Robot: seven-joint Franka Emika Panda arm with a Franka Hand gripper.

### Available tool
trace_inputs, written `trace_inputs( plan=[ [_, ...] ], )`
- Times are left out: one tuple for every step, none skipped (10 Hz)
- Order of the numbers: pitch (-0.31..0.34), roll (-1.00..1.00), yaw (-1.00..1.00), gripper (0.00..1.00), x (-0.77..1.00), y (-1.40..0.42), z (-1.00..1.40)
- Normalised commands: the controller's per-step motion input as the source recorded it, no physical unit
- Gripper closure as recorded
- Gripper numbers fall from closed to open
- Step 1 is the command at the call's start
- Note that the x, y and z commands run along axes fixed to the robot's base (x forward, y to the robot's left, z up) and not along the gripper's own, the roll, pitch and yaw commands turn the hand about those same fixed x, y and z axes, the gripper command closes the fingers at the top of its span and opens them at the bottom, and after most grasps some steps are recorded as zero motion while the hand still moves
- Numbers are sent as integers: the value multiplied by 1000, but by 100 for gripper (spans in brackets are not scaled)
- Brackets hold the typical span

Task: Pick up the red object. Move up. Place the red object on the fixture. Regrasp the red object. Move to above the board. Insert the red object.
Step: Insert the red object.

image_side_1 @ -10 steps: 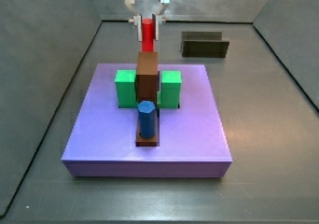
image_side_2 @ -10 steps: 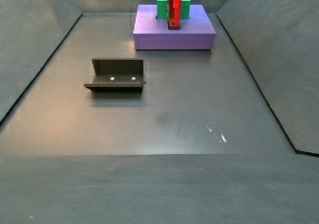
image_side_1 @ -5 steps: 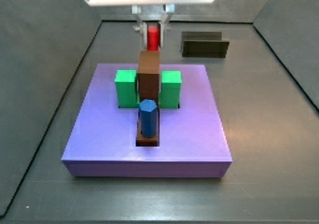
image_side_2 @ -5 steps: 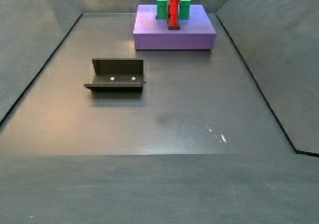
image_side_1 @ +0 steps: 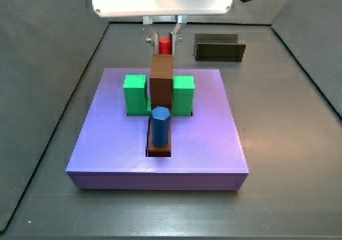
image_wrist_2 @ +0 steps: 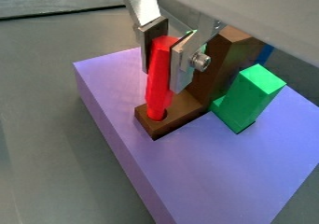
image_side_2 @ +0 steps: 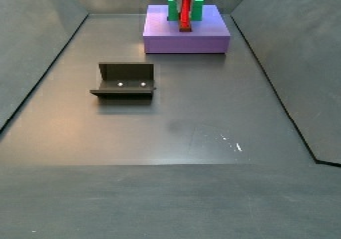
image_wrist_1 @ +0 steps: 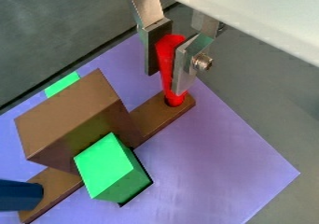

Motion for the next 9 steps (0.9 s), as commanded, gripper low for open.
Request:
trace_inputs(
  plan=[
    [9,54,37,100,69,-89,-429],
    [26,54,74,100,94,-100,-343],
    [29,26,129,100,69,-149,-269],
    [0,0,0,100,77,-17,-303],
    [0,0,0,100,74,-14,-326],
    [20,0,0,100,131,0,-397],
    [10,34,0,100,66,0,-454],
    [37,29,0,100,23,0,-206],
    [0,0,0,100,0,0,0]
  ],
)
